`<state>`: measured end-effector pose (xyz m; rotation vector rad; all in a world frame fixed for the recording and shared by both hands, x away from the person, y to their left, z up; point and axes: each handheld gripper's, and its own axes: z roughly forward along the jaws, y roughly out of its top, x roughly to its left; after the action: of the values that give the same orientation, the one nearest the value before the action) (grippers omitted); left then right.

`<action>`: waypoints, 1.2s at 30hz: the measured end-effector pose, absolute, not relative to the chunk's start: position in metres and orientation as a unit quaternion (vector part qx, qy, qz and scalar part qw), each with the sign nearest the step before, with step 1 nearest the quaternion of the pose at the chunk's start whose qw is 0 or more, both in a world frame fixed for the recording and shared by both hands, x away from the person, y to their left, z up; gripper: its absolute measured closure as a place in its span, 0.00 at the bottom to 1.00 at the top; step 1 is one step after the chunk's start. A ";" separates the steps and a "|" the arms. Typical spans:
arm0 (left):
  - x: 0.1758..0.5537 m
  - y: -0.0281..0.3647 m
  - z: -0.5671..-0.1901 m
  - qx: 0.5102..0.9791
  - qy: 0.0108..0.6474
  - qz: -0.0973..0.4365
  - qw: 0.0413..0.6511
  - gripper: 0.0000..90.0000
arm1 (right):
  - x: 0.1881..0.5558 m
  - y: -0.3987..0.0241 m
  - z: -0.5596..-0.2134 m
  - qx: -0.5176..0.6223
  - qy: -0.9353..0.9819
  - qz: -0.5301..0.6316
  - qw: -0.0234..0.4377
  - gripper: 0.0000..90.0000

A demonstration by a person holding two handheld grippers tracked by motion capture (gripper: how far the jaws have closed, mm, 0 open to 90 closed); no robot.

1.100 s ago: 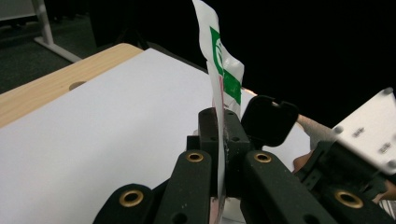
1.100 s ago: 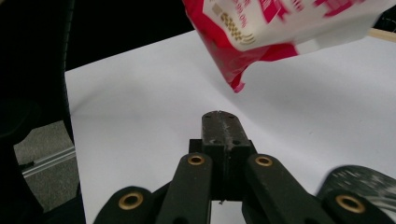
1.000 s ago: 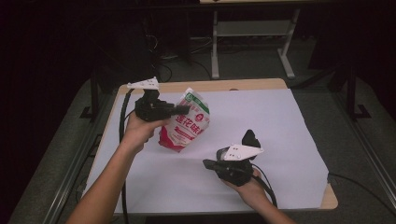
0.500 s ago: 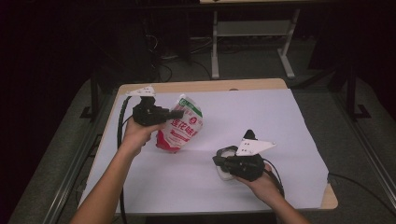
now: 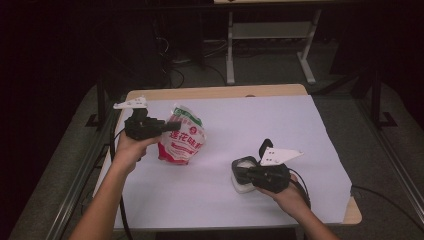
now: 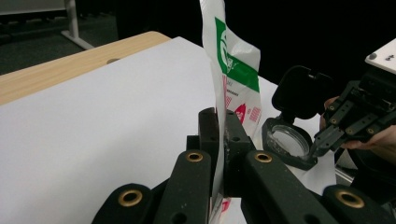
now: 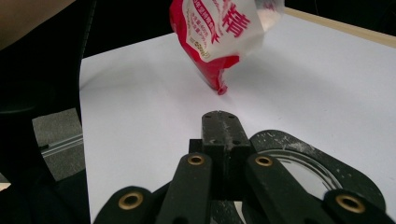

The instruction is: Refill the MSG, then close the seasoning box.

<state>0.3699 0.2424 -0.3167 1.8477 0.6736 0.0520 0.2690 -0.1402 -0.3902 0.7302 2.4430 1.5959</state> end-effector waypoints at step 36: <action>0.322 0.347 -0.375 0.738 0.345 0.057 0.577 0.93 | 0.263 -0.183 -0.394 0.233 0.806 0.543 0.044 1.00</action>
<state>0.3221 0.3471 -0.3745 1.7270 0.8067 0.1343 0.2635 -0.1826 -0.3941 0.7113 2.4624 1.6601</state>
